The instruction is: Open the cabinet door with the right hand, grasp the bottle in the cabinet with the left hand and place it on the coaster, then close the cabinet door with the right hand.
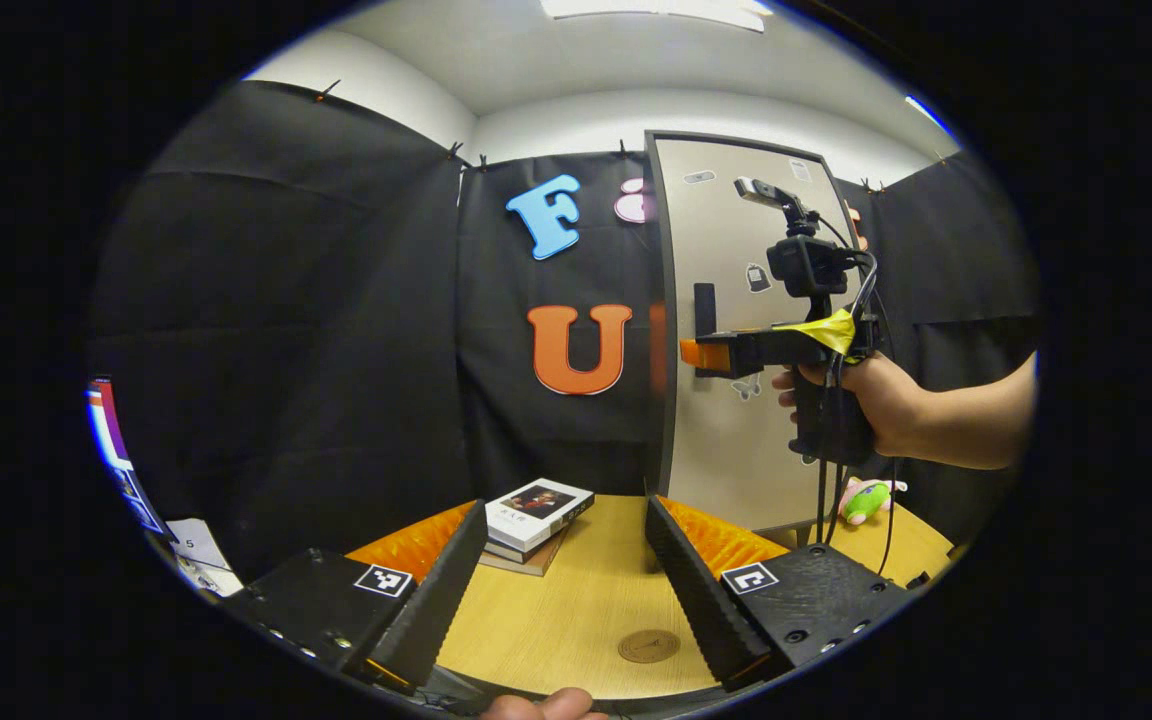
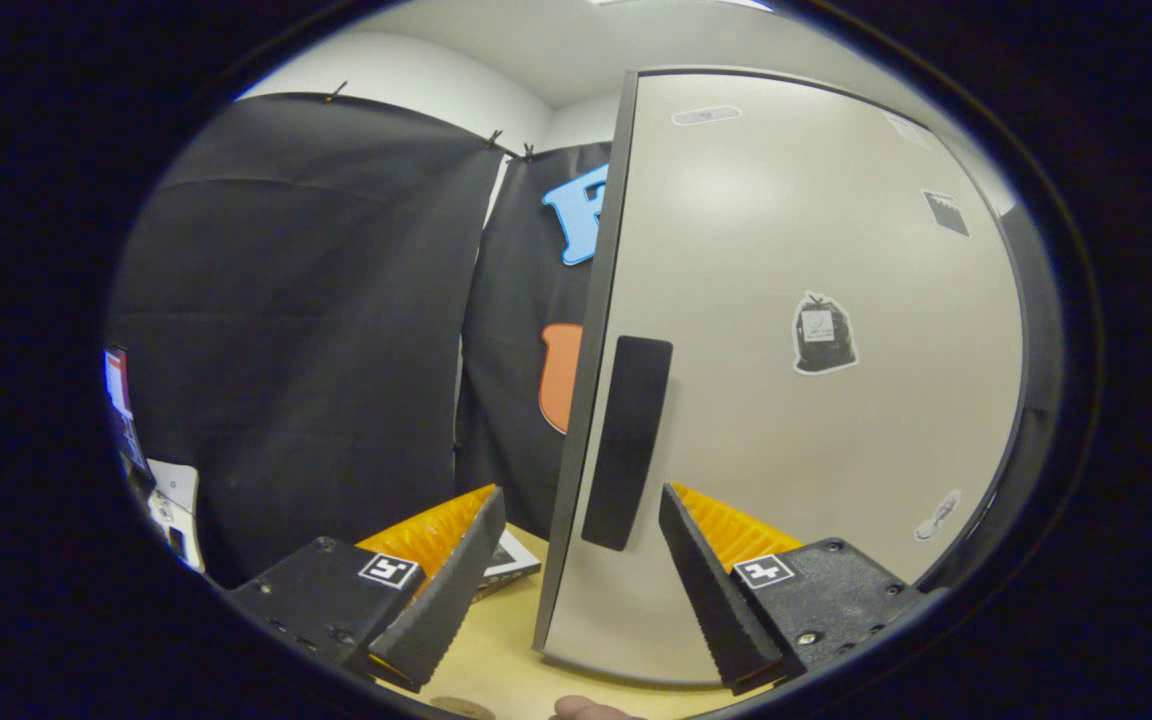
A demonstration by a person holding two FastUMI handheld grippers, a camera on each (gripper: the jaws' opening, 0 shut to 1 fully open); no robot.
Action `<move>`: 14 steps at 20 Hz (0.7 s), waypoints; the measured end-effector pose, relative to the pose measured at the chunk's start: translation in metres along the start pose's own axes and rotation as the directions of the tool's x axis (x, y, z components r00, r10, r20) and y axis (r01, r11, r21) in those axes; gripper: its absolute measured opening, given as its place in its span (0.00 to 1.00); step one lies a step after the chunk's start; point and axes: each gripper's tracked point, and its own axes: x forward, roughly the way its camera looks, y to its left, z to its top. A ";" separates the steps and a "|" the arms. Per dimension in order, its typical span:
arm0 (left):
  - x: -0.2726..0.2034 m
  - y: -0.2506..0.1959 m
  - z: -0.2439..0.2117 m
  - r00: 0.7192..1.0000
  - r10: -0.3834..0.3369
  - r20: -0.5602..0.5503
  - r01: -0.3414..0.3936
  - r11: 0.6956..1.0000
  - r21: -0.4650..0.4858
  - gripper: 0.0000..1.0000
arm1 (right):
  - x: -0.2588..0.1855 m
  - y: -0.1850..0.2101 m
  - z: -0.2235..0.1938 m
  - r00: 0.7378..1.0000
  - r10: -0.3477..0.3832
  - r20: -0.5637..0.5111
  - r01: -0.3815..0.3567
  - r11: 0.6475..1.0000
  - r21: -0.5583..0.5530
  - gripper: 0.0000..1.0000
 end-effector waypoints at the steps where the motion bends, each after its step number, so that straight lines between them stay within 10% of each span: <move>1: -0.002 0.002 -0.006 1.000 0.006 -0.012 -0.007 1.000 -0.015 0.96 | 0.003 -0.003 0.003 1.000 -0.022 0.009 0.022 1.000 -0.004 0.99; 8: -0.004 0.012 -0.012 1.000 0.016 -0.025 -0.016 0.999 -0.038 0.96 | 0.027 -0.006 -0.017 0.996 -0.053 -0.066 0.050 0.998 -0.039 0.93; 14: -0.005 0.039 -0.023 0.996 0.063 -0.065 -0.065 0.997 -0.031 0.96 | 0.039 -0.011 -0.033 0.992 -0.047 -0.116 0.053 0.997 0.052 0.53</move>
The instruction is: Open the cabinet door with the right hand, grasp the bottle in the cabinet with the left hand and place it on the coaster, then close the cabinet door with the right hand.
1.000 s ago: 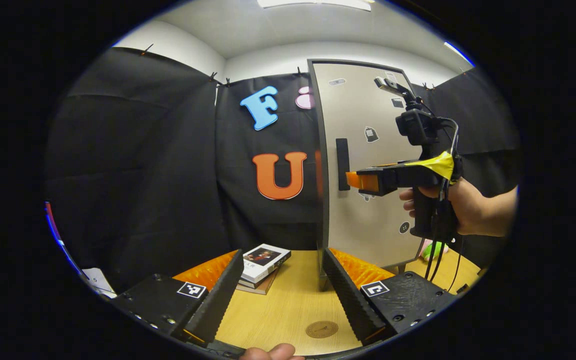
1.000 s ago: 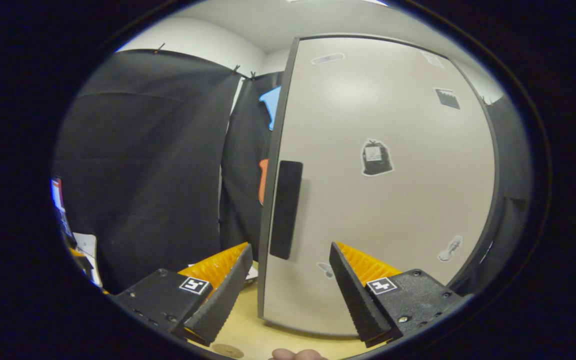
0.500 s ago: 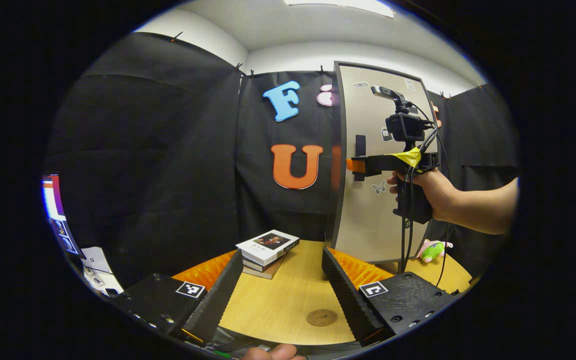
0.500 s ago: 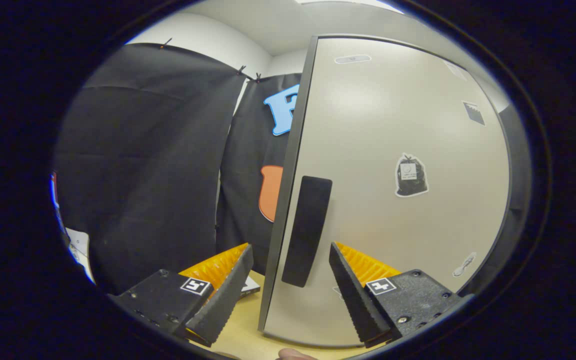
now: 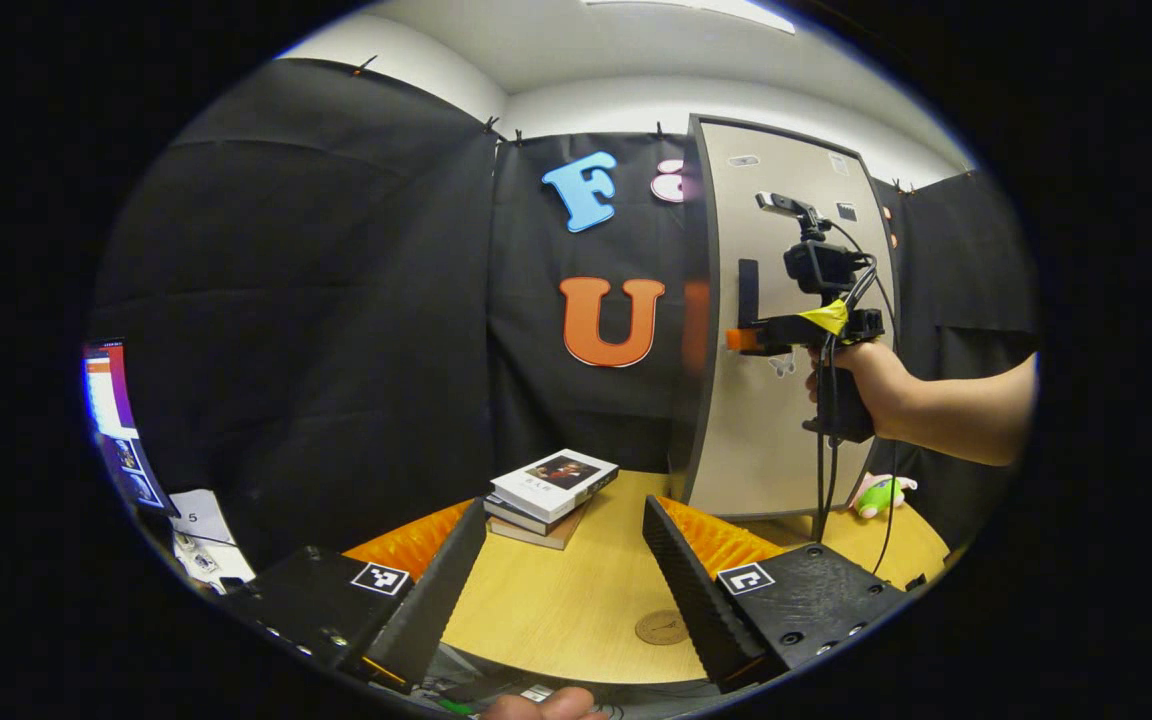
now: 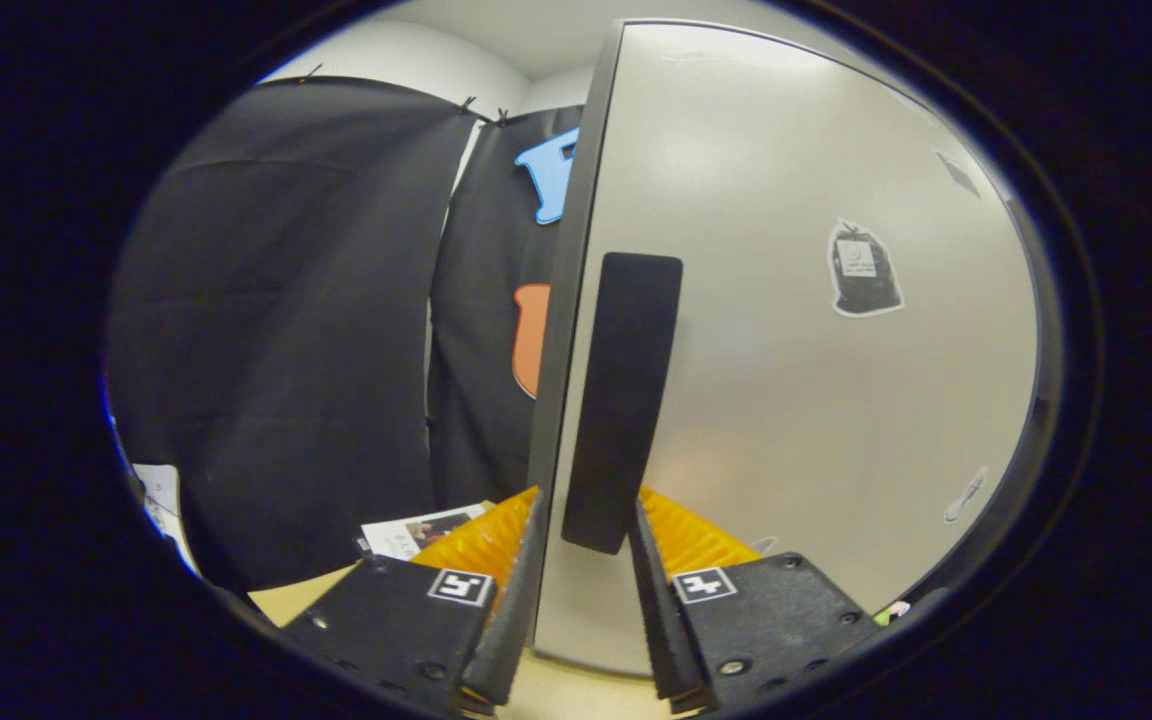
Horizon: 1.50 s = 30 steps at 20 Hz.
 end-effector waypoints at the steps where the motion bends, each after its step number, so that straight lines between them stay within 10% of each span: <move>1: 0.000 0.002 -0.001 1.000 0.004 0.001 -0.004 1.000 -0.006 0.96 | -0.001 0.000 0.000 1.000 0.000 -0.001 0.000 1.000 0.007 0.36; 30: -0.012 -0.085 -0.006 0.980 -0.190 -0.057 0.193 0.979 0.071 0.96 | -0.165 0.000 -0.023 0.954 0.278 0.114 -0.286 0.956 0.063 0.22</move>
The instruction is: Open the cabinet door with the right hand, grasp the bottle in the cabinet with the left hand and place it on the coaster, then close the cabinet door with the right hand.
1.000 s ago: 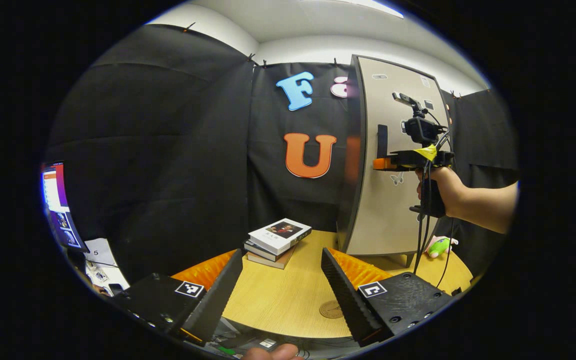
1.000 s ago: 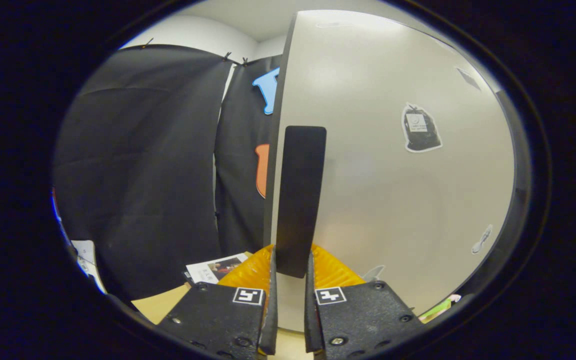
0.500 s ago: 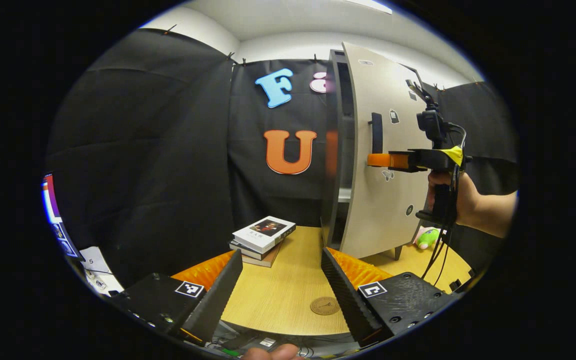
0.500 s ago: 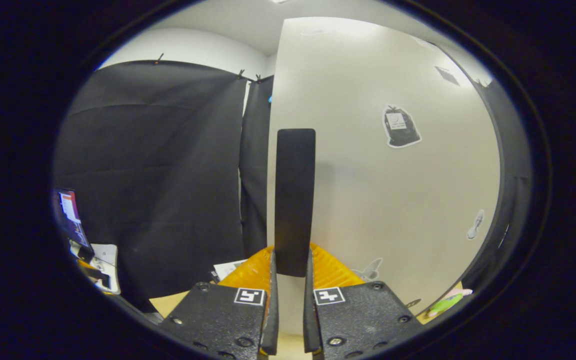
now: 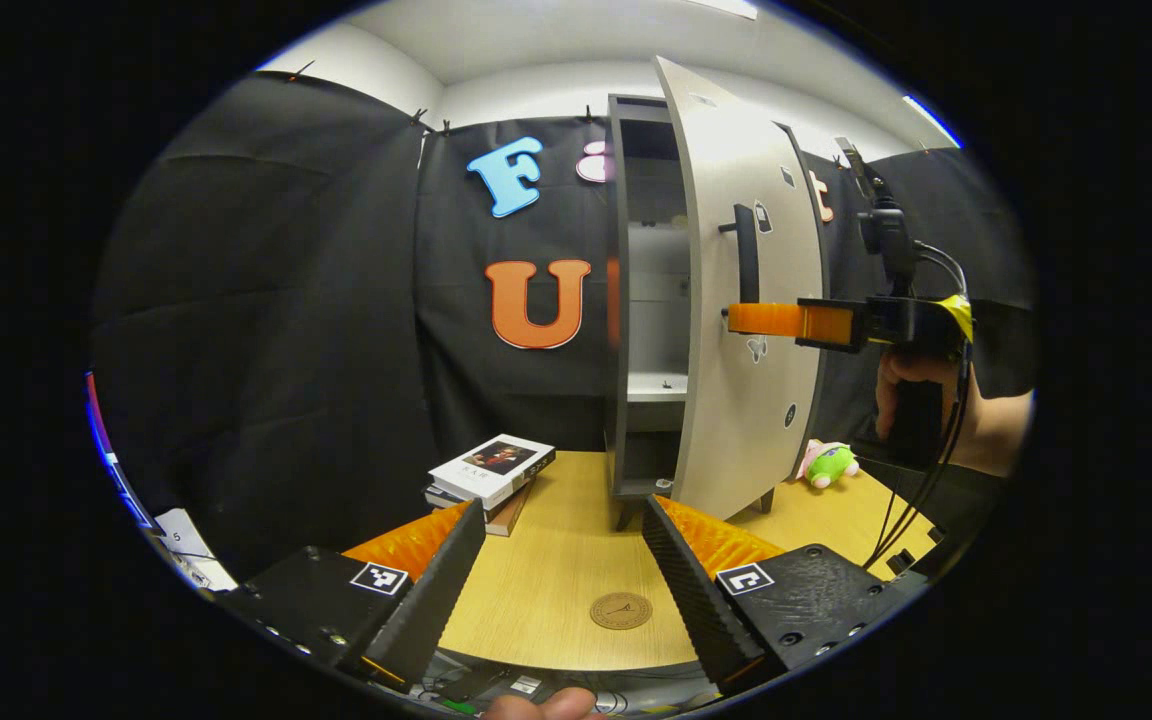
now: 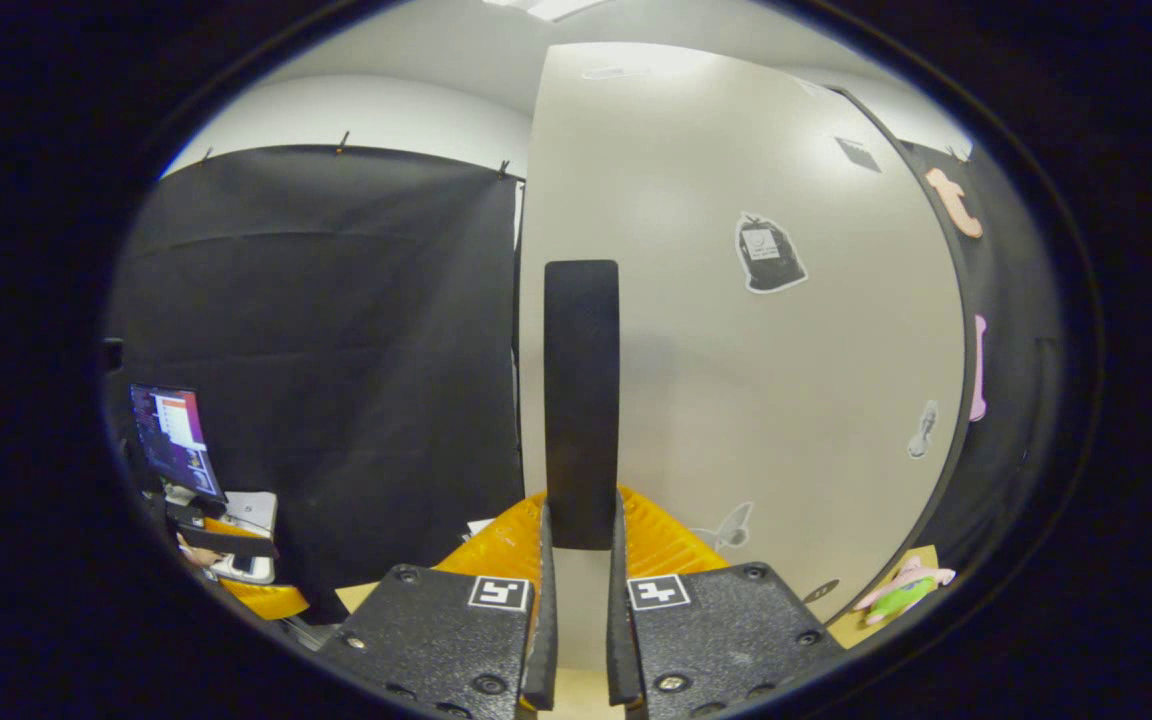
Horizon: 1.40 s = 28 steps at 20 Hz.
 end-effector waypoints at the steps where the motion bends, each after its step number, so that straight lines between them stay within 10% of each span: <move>1: 0.003 -0.005 0.000 1.000 -0.005 -0.002 0.005 1.000 0.001 0.96 | -0.004 0.000 0.000 1.000 0.006 -0.002 -0.006 1.000 -0.002 0.22; 11: 0.033 -0.066 0.009 0.996 -0.086 0.004 0.086 0.996 0.000 0.96 | -0.041 -0.012 0.001 0.999 0.031 -0.026 -0.030 0.999 0.017 0.23; 28: 0.119 -0.133 0.039 0.967 -0.249 0.056 0.248 0.968 0.030 0.96 | -0.094 -0.034 0.000 0.988 -0.150 -0.048 0.151 0.988 0.021 0.20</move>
